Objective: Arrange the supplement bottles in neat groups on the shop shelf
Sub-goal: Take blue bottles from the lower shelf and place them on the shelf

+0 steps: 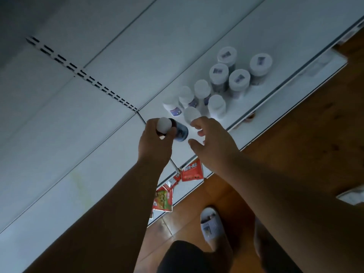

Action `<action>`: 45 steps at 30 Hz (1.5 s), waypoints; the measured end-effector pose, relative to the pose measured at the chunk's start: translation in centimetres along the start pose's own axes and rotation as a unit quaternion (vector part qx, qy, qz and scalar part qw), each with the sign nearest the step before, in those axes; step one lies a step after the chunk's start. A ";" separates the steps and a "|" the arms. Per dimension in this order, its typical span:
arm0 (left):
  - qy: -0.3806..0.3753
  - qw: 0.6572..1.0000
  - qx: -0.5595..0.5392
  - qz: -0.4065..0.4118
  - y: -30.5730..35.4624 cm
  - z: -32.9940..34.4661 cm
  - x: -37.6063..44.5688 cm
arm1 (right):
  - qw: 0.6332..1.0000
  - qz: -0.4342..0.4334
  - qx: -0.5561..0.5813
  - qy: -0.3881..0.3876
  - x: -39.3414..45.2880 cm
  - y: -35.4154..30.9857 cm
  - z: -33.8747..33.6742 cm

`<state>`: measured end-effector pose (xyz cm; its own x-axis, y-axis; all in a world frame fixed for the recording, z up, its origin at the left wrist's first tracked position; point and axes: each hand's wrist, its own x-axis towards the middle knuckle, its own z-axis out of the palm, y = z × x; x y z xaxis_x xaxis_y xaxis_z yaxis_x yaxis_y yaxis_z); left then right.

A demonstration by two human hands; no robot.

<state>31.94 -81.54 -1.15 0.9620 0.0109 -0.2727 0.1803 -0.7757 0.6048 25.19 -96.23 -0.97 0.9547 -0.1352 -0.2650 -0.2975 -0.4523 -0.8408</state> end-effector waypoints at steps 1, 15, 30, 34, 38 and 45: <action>-0.027 0.999 -0.030 -0.004 1.1 -1.1 -2.0 | 1.000 0.015 0.019 -0.010 -1.0 -0.7 -1.0; -0.261 0.850 -0.449 -0.095 23.6 -12.6 -22.7 | 0.969 0.089 0.231 0.008 -21.2 -16.9 -24.9; -0.044 0.890 -0.452 0.020 41.3 -13.4 -18.3 | 0.992 -0.056 0.103 -0.035 -9.2 -22.5 -42.3; -0.006 0.961 -0.262 0.089 41.8 -15.1 -15.1 | 0.993 -0.109 -0.026 -0.030 -4.8 -24.1 -42.8; -0.002 0.973 -0.193 0.125 42.5 -15.4 -10.7 | 0.988 -0.131 -0.082 -0.021 -0.8 -25.4 -42.6; 0.082 0.980 -0.170 0.064 44.4 -13.3 -2.6 | 0.972 -0.172 -0.159 -0.024 8.2 -26.2 -43.0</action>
<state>40.13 -107.57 36.35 0.9961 0.0505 -0.0723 0.0880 -0.5226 0.8480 41.08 -123.35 39.19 0.9938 0.1090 -0.0225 0.0626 -0.7141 -0.6972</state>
